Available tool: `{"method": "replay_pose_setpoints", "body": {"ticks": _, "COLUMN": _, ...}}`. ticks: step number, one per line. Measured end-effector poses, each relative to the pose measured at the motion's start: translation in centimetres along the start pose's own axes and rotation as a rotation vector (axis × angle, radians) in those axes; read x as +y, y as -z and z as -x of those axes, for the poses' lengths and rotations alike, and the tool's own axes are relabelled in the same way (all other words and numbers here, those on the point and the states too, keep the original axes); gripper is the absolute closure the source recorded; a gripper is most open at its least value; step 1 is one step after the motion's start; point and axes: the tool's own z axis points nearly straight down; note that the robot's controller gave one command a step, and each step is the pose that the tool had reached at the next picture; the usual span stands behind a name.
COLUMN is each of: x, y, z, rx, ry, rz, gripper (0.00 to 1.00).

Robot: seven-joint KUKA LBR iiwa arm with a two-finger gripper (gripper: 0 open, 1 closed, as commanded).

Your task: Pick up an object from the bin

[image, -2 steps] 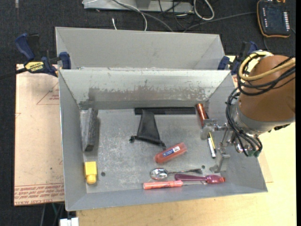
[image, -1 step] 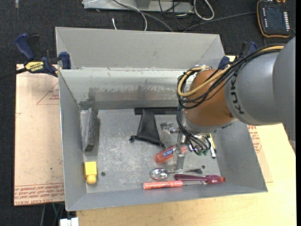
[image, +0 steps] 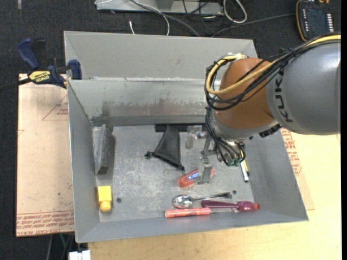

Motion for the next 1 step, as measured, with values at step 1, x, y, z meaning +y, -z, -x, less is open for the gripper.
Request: {"method": "replay_pose_setpoints", "body": {"ticks": 1, "x": 4.21, "y": -6.10, "z": 2.79, "rx": 0.017, "ry": 0.043, "rz": 0.004, "gripper": 0.00}}
